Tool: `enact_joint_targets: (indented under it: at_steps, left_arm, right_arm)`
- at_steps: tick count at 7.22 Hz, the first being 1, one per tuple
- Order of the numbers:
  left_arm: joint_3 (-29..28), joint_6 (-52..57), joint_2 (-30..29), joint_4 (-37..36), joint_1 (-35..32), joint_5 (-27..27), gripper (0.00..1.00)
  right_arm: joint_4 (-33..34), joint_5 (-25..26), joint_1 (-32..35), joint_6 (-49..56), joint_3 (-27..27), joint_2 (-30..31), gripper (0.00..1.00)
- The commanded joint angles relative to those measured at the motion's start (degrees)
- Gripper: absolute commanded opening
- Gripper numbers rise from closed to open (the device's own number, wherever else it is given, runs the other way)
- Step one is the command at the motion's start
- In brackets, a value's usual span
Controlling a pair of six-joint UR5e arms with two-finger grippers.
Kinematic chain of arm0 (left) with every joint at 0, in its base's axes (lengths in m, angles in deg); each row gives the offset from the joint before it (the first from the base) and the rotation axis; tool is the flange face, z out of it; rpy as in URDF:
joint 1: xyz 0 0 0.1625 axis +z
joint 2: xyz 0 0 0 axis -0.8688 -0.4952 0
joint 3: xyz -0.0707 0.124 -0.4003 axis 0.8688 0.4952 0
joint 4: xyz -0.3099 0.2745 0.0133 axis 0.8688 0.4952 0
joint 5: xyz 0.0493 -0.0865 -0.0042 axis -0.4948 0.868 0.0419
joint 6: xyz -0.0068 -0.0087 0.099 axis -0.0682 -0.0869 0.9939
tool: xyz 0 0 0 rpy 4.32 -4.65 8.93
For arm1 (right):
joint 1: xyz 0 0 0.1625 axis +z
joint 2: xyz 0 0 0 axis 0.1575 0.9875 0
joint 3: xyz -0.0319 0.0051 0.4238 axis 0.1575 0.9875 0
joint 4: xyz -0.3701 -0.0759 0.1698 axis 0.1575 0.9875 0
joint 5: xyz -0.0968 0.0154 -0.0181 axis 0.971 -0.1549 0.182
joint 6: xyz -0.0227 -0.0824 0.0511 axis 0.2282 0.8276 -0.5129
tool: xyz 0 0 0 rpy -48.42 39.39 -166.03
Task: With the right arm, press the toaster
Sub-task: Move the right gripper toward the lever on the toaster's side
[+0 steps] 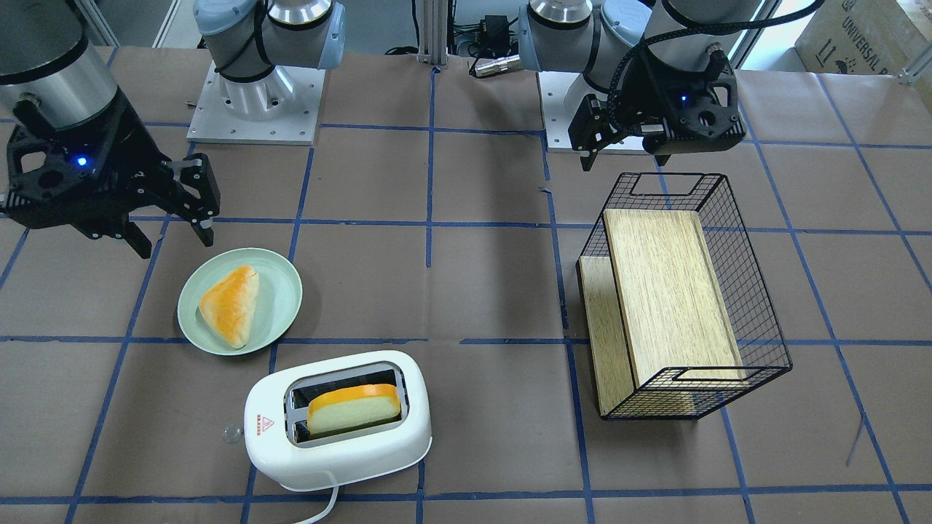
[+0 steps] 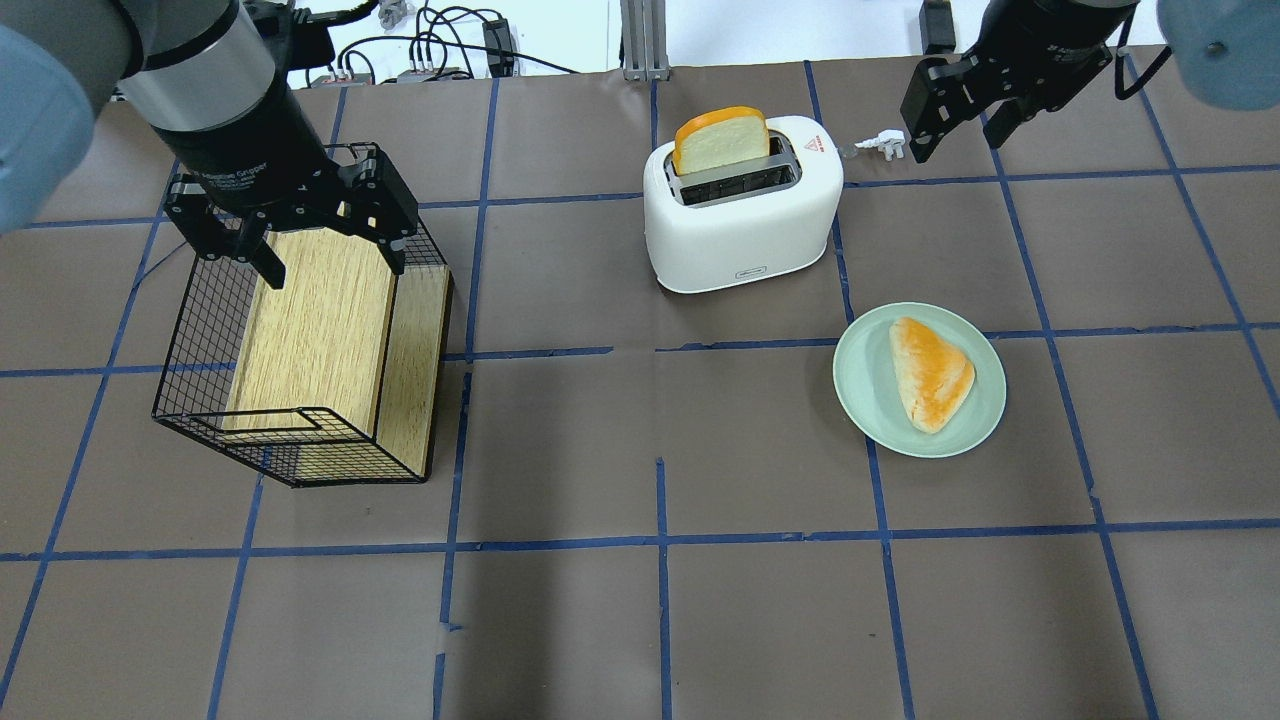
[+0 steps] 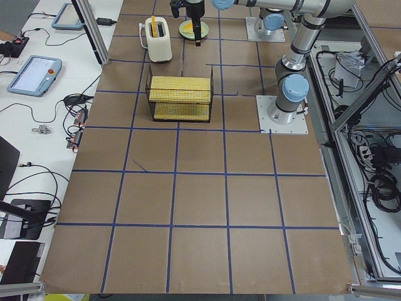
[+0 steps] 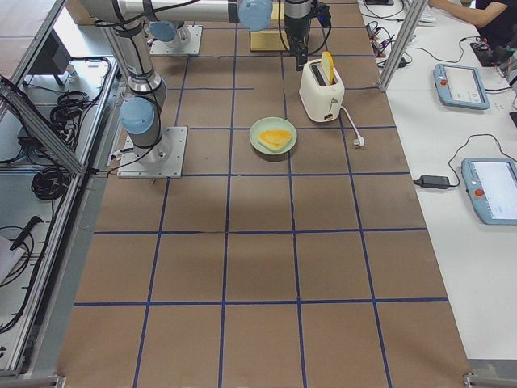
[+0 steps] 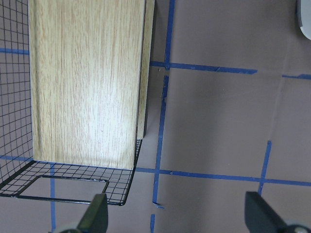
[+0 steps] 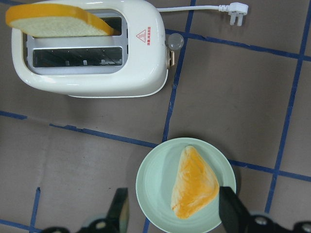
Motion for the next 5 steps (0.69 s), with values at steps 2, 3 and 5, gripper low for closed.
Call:
enact_joint_targets:
  at_steps: [2, 3, 5]
  left_arm:
    - [0.0, 0.0, 0.0, 0.0, 0.0, 0.0, 1.00]
    - [0.0, 0.0, 0.0, 0.0, 0.0, 0.0, 1.00]
    - [0.0, 0.0, 0.0, 0.0, 0.0, 0.0, 1.00]
  right_arm:
    - [0.3, -8.1, -1.3, 1.0, 6.7, -10.3, 0.08]
    - [0.2, -9.4, -1.3, 1.1, 10.2, -15.1, 0.08]
    - [0.0, -14.0, -3.1, 2.5, 16.2, -23.6, 0.08]
